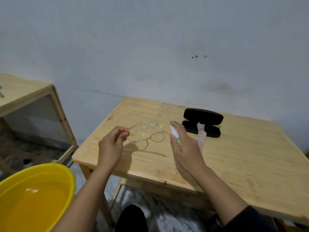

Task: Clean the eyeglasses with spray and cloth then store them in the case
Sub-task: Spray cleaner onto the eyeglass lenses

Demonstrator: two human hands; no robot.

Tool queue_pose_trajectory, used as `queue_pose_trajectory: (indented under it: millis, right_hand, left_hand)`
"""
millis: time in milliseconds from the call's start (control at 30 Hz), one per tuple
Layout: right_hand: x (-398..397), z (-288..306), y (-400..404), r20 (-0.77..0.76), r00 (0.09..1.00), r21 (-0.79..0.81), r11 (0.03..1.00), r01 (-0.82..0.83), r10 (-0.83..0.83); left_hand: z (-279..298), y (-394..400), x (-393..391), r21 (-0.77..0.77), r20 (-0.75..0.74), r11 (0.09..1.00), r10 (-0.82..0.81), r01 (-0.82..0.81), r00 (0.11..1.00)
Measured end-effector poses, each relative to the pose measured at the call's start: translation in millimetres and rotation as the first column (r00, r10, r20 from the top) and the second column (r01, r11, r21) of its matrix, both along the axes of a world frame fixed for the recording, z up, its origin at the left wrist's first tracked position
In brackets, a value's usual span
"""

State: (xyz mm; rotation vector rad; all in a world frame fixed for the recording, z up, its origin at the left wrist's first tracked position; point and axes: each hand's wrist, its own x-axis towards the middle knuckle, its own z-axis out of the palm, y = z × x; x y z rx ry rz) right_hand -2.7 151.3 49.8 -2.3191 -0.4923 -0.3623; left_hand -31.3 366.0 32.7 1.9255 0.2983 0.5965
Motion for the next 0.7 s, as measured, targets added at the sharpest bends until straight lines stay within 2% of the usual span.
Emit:
queue_pose_trajectory:
  millis: [133, 200, 300, 400, 567, 700]
  right_hand:
    - [5.4, 12.8, -2.9, 0.096, 0.99, -0.227, 0.966, 0.12, -0.1]
    - [12.9, 13.2, -3.0, 0.166, 0.976, -0.288, 0.94, 0.185, -0.142]
    - [20.5, 9.7, -4.6, 0.149, 0.98, -0.347, 0.921, 0.178, -0.133]
    - [26.8, 11.8, -6.7, 0.14, 0.982, -0.365, 0.915, 0.171, -0.128]
    - [34.4, 9.0, -9.2, 0.117, 0.986, -0.272, 0.951, 0.146, -0.118]
    - [25.3, 17.4, -2.5, 0.153, 0.978, -0.304, 0.935, 0.184, -0.143]
  left_hand:
    - [7.4, -19.6, -8.9, -0.034, 0.018, 0.999, -0.023, 0.024, 1.0]
    - [13.1, -26.7, -10.1, -0.051, 0.031, 0.998, -0.045, 0.047, 0.998]
    - [20.8, -31.7, -8.6, -0.076, 0.046, 0.995, -0.061, 0.064, 0.997]
    - [26.1, -32.1, -4.3, -0.08, 0.054, 0.994, -0.068, 0.072, 0.996]
    - [31.5, -35.0, 0.8, -0.084, 0.05, 0.994, -0.07, 0.074, 0.996]
    - [35.2, -36.9, 3.9, -0.102, 0.054, 0.993, -0.057, 0.062, 0.997]
